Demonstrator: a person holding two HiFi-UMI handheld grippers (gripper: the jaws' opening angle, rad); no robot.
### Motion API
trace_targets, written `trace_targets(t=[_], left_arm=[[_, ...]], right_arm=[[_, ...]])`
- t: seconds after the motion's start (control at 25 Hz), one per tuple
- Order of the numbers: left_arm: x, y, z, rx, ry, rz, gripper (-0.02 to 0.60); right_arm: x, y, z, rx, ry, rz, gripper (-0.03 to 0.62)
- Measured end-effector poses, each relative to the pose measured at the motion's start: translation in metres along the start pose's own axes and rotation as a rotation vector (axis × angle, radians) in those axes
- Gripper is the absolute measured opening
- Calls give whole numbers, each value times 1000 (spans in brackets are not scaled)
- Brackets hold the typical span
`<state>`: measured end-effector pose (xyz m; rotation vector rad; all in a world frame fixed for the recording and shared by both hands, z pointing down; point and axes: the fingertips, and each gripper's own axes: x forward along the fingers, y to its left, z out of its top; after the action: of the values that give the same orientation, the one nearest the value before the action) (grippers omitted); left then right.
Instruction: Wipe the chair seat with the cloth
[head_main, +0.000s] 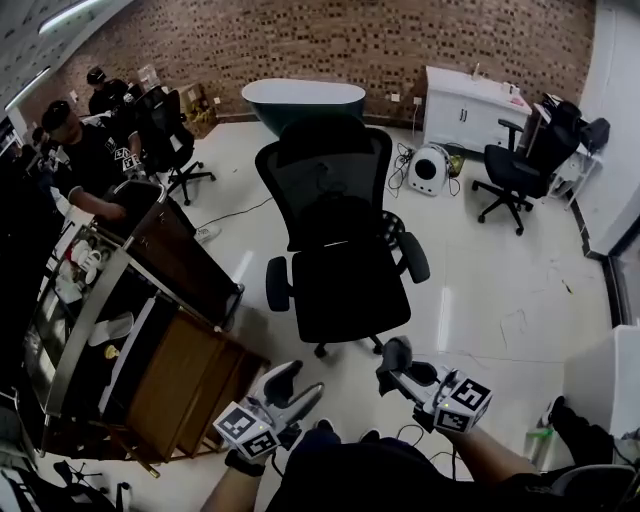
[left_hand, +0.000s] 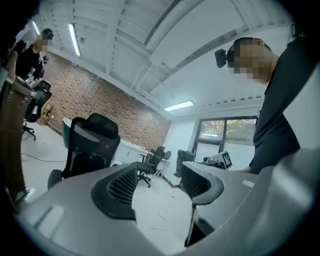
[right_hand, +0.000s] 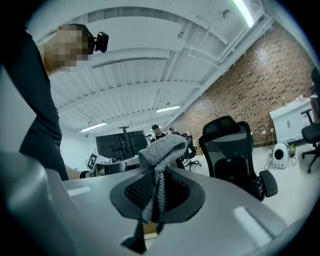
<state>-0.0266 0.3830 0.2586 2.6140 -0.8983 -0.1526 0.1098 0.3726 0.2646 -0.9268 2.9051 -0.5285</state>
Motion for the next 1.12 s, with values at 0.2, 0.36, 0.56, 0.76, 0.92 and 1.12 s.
trace_targets(t=[0.2,0.36,0.56,0.76,0.92,1.12], left_arm=[[14,23,-4,-12,9,8,299],[28,58,0,-32,5,10,299],[52,122,13,-57,9,-19,299],[78,200,40,-82,26,-93,299],[94,260,61,-90,50,-150,299],[111,312,76,-91,71,-156,299]], right_arm=[[32,-17,5,-19,17,35,29],[70,-38,6,-34,42,49,28],[134,-75,12,-33,67,44,28],[216,-116,24,2,84,1,28],[279,-142,37,-25,88,-15,29],[336,-174,42,6,94,-21,29]])
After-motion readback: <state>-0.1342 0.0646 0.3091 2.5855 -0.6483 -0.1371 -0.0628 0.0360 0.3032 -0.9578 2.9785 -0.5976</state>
